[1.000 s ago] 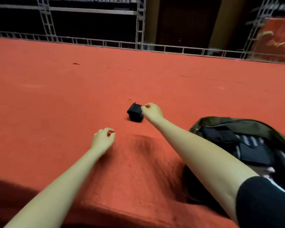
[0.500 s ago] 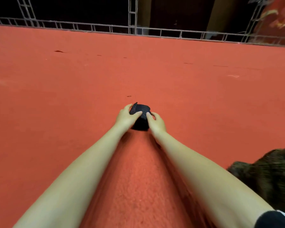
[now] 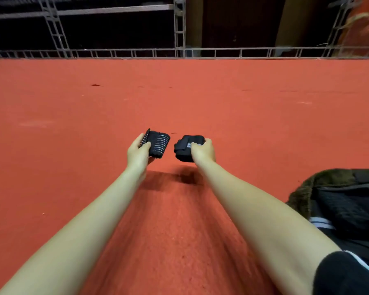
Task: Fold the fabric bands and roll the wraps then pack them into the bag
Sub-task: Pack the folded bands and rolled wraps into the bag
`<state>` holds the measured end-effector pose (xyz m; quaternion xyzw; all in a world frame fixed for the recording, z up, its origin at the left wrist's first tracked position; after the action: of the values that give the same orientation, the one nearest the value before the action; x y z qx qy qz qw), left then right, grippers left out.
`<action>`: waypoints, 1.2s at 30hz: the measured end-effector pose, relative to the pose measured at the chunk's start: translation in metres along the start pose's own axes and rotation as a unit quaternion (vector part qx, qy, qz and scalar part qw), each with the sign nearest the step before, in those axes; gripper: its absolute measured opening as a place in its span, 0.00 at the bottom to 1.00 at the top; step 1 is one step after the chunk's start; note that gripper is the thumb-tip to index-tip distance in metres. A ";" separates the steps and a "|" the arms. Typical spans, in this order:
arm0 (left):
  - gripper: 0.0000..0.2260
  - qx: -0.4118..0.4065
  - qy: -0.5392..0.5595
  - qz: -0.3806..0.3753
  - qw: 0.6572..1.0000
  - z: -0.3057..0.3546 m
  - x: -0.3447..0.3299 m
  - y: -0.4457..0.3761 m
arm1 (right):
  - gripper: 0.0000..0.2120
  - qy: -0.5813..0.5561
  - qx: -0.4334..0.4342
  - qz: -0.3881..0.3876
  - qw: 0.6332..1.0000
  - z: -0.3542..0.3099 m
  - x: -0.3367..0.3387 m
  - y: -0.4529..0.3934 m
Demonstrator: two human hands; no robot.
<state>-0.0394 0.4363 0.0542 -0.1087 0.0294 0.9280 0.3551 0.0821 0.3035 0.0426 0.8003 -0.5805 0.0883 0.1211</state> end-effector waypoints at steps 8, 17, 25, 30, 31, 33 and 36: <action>0.17 -0.052 0.048 -0.028 0.997 0.106 -0.059 0.136 | 0.19 -0.114 0.163 0.013 0.980 -0.115 0.142 0.135; 0.20 -0.067 -0.012 -0.232 0.970 0.108 -0.183 0.287 | 0.17 -0.122 0.187 0.073 0.972 -0.041 0.359 0.240; 0.21 -0.106 -0.191 -0.375 0.901 0.034 -0.281 0.342 | 0.13 -0.073 0.092 0.093 0.989 0.035 0.443 0.258; 0.22 -0.242 -0.466 -0.304 0.795 0.017 -0.302 0.338 | 0.17 0.010 0.081 0.067 0.994 0.063 0.444 0.248; 0.22 -0.273 -0.513 -0.273 0.766 0.017 -0.303 0.339 | 0.17 0.023 0.093 0.083 0.992 0.062 0.443 0.245; 0.21 -0.354 -0.537 -0.233 0.729 0.019 -0.306 0.341 | 0.18 0.078 0.129 0.118 0.982 0.057 0.442 0.239; 0.21 -0.436 -0.492 -0.293 0.694 0.021 -0.313 0.352 | 0.16 0.215 0.190 0.144 0.947 0.055 0.447 0.229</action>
<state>-0.0510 -0.0277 0.1367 0.2176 -0.5908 0.6064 0.4857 0.0035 -0.1864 0.1372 0.6784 -0.6220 0.3836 0.0754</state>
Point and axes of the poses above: each hand's wrist, its own y-axis away from the middle knuckle, its own x-axis out of the back of the hand, z = x × y, the point moved 3 cm from there along -y, towards the middle knuckle, and after that the axes turned 5 degrees about -z, right-handed, at the moved point
